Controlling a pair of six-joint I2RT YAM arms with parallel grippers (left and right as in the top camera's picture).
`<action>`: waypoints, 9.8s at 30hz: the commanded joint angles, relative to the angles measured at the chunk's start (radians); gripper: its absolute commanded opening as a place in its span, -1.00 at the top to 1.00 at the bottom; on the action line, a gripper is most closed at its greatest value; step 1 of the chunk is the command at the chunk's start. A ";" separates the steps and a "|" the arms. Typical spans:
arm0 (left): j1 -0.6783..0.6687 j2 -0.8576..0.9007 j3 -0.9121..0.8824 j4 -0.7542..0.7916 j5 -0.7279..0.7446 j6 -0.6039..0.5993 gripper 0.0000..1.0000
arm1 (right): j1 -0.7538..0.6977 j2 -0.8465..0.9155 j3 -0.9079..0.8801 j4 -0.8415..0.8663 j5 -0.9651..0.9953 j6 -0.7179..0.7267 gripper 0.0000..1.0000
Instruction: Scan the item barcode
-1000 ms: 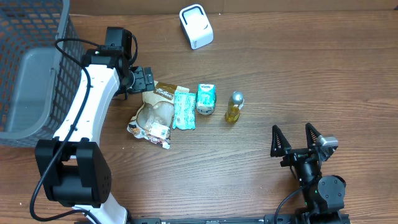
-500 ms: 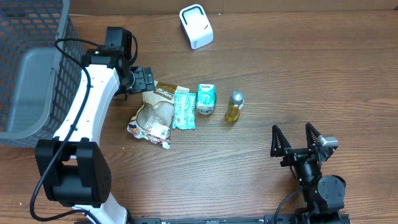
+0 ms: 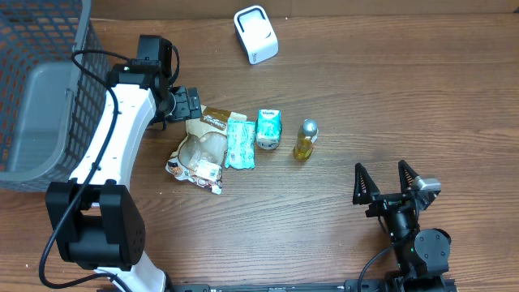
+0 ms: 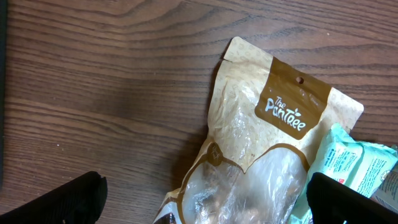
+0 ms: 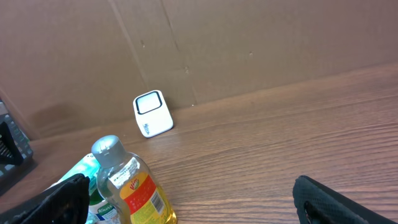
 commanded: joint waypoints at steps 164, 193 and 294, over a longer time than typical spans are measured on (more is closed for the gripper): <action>0.000 -0.008 0.011 0.000 -0.013 -0.003 -1.00 | -0.002 1.087 1.491 -1.093 -0.031 -0.026 -1.00; 0.000 -0.008 0.011 0.000 -0.013 -0.003 -0.99 | 0.271 1.619 1.537 -1.046 0.080 0.320 -0.86; 0.000 -0.008 0.011 0.000 -0.013 -0.003 -1.00 | 0.084 1.629 1.601 -1.220 -0.279 -0.003 0.61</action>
